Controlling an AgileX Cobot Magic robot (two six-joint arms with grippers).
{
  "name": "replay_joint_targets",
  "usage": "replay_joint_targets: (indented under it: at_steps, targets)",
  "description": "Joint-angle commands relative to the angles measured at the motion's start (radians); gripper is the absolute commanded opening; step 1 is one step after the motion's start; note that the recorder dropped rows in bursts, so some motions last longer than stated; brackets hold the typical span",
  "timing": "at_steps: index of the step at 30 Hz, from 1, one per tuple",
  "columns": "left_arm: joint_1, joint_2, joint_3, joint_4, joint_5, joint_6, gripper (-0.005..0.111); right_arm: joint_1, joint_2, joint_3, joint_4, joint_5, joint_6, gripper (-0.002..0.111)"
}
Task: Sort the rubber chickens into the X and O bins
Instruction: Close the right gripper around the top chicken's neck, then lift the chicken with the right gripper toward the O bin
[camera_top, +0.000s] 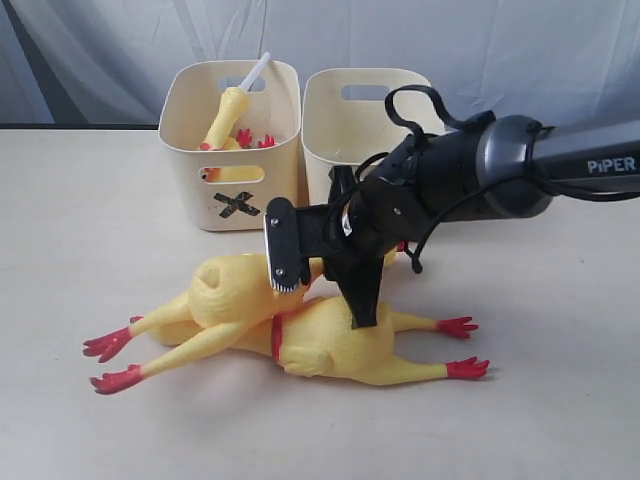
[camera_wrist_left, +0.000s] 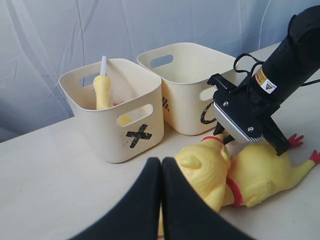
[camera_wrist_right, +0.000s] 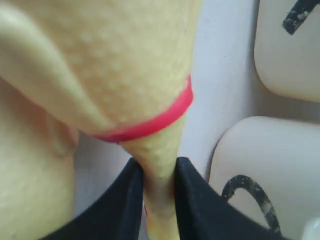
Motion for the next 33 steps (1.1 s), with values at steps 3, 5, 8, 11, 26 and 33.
replay_joint_targets:
  at_steps: [3, 5, 8, 11, 26, 33]
  targets:
    - [-0.001, -0.005, -0.006, 0.003, -0.010, -0.004, 0.000, -0.005, -0.102, -0.003, 0.010, 0.060, 0.004, -0.001]
    - [-0.001, -0.005, -0.006, 0.003, -0.010, -0.004, 0.000, -0.003, -0.129, -0.003, 0.015, 0.090, 0.004, -0.001]
    - [-0.001, -0.005, -0.006, 0.003, -0.010, -0.004, 0.000, -0.003, -0.167, -0.003, 0.032, 0.154, 0.004, -0.001]
    - [-0.001, -0.005, -0.006, 0.005, -0.010, -0.004, 0.000, -0.003, -0.202, -0.003, 0.034, 0.232, 0.004, -0.001]
    - [-0.001, -0.005, -0.006, 0.007, -0.010, -0.004, 0.000, -0.003, -0.325, -0.003, 0.325, 0.360, 0.079, -0.001]
    - [-0.001, -0.005, -0.006, 0.007, -0.010, -0.004, 0.000, -0.004, -0.290, -0.003, 0.325, 0.442, 0.109, -0.001]
